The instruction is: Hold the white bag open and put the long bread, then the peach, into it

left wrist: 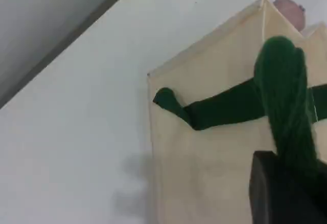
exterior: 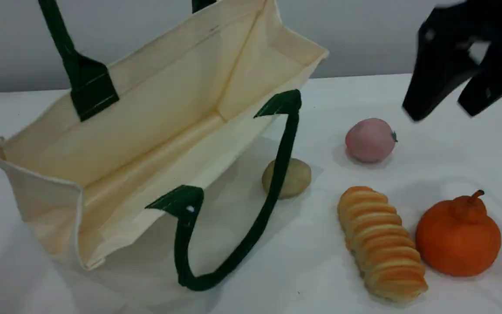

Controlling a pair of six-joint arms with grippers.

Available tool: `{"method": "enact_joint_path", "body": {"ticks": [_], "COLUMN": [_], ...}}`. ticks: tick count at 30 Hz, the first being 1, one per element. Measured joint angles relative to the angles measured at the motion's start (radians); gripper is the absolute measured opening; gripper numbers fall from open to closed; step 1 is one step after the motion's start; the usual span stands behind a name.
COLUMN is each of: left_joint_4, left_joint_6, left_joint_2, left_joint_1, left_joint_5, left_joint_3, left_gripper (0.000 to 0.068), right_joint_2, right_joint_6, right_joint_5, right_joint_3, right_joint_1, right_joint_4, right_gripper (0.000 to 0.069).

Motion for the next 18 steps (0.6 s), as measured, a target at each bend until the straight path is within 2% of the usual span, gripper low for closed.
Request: {"method": "enact_joint_path", "body": {"ticks": [3, 13, 18], "left_joint_4": [0.031, 0.023, 0.022], "left_joint_6": [0.000, 0.000, 0.000], "left_joint_2": [0.000, 0.000, 0.000], "left_joint_1": [0.000, 0.000, 0.000], "left_joint_5": [0.000, 0.000, 0.000], "left_joint_3": [0.000, 0.000, 0.000], "left_gripper": [0.0088, 0.0088, 0.0088], "right_joint_2": [0.042, 0.186, 0.264], "right_joint_6": [0.000, 0.001, 0.002], "right_joint_5": [-0.027, -0.159, -0.194], "right_joint_3": [0.000, 0.000, 0.000], "right_joint_1": [0.031, 0.134, 0.136], "right_joint_4": [-0.002, -0.006, -0.011], "right_gripper": [0.0584, 0.0584, 0.0584]}}
